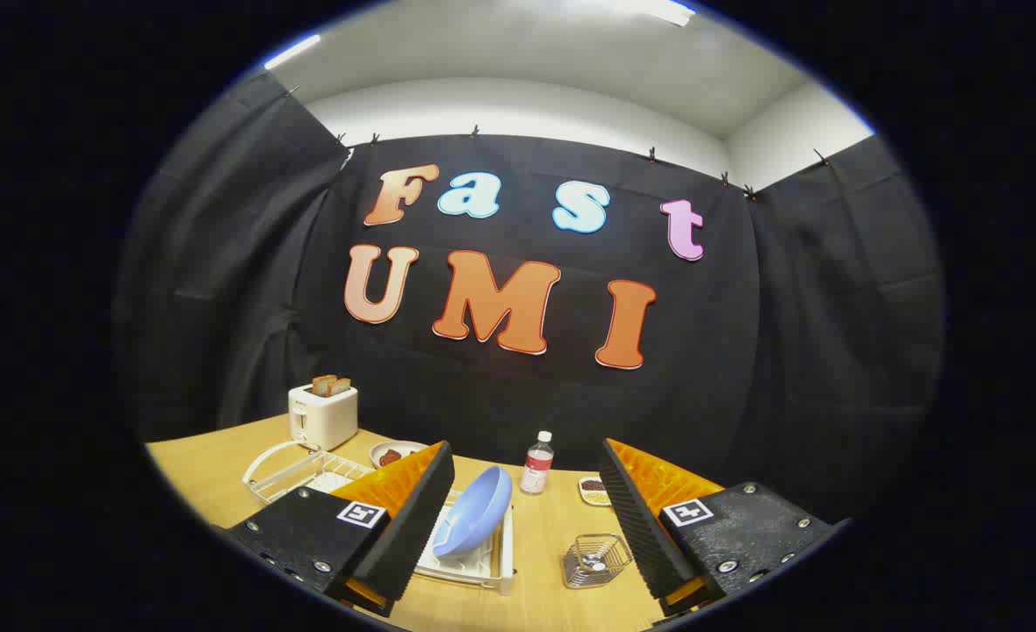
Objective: Take the plate from the dish rack, then take the spoon from the basket and place it into the plate.
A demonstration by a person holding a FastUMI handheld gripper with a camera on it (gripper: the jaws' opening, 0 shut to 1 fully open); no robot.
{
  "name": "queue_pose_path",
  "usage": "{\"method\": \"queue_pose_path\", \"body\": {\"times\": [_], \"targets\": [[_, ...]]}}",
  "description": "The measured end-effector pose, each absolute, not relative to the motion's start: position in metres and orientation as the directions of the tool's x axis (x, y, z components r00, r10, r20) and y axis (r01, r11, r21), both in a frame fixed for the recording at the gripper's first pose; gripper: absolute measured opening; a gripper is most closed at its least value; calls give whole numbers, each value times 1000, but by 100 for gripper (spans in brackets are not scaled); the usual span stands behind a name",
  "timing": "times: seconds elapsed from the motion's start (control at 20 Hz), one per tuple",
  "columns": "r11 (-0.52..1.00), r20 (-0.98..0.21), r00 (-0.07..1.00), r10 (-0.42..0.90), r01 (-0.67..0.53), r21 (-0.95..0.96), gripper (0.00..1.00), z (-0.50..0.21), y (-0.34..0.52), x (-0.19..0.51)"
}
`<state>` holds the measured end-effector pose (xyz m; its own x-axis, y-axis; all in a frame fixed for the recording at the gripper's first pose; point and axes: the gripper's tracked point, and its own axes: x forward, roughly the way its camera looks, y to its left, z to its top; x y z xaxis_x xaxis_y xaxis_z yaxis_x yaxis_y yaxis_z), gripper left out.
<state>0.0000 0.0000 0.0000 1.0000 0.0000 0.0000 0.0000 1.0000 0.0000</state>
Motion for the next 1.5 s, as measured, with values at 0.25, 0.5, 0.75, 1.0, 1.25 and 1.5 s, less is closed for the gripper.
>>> {"method": "queue_pose_path", "body": {"times": [0.25, 0.5, 0.75, 1.0, 1.25, 1.5], "targets": [[995, -29, 999, 33, -30, 95, 99, -6, 16, 7], [996, -35, 999, 42, -39, 85, 99, -7, 19, 15], [994, -58, 998, 28, -21, 111, 99, -12, 21, 23], [997, -98, 995, 3, 4, 75, 99, -28, 15, 30], [997, -202, 978, -45, 58, 60, 99, -62, 6, 71], [994, -342, 939, -27, 60, 87, 99, -105, 14, 113]]}}
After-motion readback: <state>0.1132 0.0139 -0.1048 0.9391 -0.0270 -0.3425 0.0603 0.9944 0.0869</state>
